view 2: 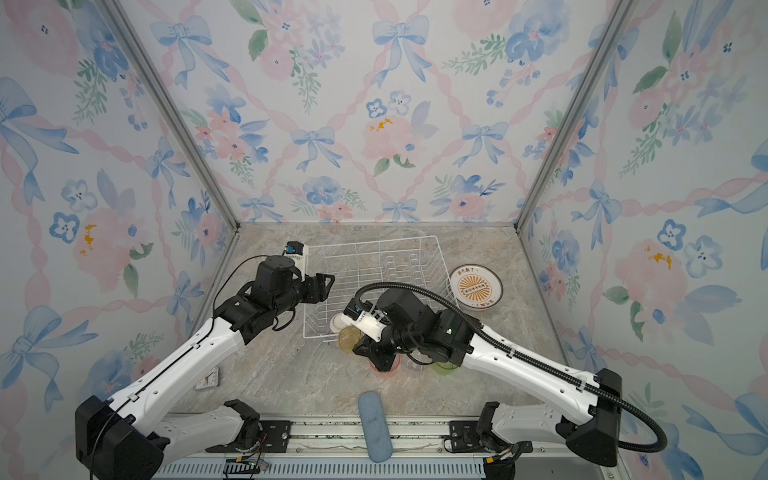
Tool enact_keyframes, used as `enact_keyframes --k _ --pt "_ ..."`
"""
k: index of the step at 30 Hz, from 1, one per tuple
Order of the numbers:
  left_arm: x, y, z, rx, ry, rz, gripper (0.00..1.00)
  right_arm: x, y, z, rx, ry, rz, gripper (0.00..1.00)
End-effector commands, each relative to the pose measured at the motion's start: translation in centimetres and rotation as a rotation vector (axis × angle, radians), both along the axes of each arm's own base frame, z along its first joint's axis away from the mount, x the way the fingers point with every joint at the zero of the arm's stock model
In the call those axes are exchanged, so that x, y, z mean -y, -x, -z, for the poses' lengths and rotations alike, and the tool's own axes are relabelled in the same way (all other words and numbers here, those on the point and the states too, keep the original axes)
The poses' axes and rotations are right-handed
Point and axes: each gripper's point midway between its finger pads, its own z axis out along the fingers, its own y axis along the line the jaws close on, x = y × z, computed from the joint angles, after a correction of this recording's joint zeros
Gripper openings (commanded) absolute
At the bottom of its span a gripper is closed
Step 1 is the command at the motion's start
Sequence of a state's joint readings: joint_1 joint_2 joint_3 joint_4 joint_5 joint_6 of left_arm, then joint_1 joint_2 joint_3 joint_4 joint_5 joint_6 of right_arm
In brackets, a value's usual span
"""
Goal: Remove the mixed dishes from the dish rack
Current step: 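Open and withdraw the left gripper while the right gripper lowers the yellow glass, then set the yellow glass on the table beside the pink glass with the right gripper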
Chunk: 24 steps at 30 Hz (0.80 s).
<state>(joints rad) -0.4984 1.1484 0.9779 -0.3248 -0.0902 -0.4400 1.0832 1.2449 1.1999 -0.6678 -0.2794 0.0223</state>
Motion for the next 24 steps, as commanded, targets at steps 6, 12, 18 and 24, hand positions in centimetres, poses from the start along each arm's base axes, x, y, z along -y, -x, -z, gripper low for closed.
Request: enact_keyframes --k 6,12,18,24 --pt "-0.5 -0.1 -0.8 0.021 -0.041 -0.011 0.75 -0.6 2.1 3.6 0.093 0.281 -0.152 0.0" --pt "-0.5 -0.1 -1.0 0.026 -0.04 -0.008 0.75 -1.2 2.9 6.4 0.091 0.442 -0.226 0.0" --pt "-0.4 -0.1 -1.0 0.024 -0.043 -0.005 0.75 -1.6 2.8 9.4 0.073 0.57 -0.258 0.0" --pt "-0.6 -0.1 -0.8 0.022 -0.05 -0.006 0.76 -1.9 2.3 11.7 0.067 0.661 -0.279 0.0"
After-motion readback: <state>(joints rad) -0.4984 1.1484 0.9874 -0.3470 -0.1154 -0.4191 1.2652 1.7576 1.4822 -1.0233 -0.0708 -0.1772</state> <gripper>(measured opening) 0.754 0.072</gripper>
